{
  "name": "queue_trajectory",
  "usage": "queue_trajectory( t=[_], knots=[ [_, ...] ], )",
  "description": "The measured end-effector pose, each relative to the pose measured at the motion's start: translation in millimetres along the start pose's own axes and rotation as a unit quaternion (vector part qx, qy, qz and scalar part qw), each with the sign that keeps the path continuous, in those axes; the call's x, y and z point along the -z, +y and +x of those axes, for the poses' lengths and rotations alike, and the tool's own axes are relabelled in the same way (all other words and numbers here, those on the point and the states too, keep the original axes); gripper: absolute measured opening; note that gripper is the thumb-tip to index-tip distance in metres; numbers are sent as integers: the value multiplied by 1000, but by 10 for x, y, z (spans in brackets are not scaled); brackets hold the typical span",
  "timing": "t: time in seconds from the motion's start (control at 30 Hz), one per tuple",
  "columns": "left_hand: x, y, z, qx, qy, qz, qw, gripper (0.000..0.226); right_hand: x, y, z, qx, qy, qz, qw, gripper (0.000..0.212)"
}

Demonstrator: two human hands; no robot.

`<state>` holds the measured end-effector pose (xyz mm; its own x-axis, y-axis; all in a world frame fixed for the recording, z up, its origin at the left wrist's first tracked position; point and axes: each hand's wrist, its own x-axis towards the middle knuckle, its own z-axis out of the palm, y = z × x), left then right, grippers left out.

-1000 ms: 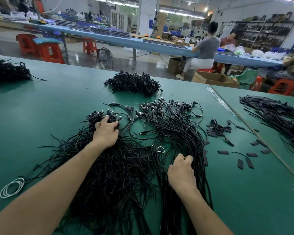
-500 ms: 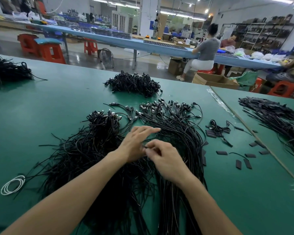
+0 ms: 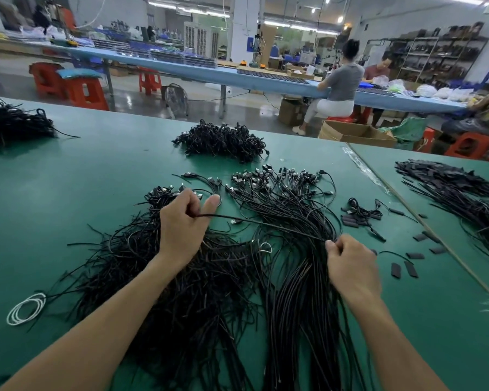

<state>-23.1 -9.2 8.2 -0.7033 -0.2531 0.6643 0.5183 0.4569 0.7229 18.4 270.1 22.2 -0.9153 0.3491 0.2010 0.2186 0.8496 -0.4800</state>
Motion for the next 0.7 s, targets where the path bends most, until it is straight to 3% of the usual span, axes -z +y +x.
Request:
queue_trajectory(
  t=[0.07, 0.13, 0.23, 0.3, 0.4, 0.57, 0.7],
  knots=[
    [29, 80, 21, -53, -24, 46, 997, 47, -14, 64, -8, -2, -47, -86, 995, 27],
    [1, 140, 22, -80, -109, 135, 982, 46, -21, -15, -59, 41, -97, -111, 988, 28],
    [-111, 226, -68, -47, -231, 272, 933, 48, -17, -302, -177, 145, -156, 45, 976, 48],
    [-148, 241, -123, -6, -236, 301, 924, 48, -20, -502, -268, 195, -197, 109, 955, 51],
    [-155, 231, -187, 27, -224, 289, 930, 48, -68, -605, -342, 245, -206, 54, 946, 43],
    [-59, 230, -231, 31, -280, 299, 912, 40, -93, -560, -319, 218, -141, 136, 956, 28],
    [-84, 299, -335, 39, -348, 74, 934, 35, -86, -550, -310, 250, -145, 162, 943, 18]
  ],
)
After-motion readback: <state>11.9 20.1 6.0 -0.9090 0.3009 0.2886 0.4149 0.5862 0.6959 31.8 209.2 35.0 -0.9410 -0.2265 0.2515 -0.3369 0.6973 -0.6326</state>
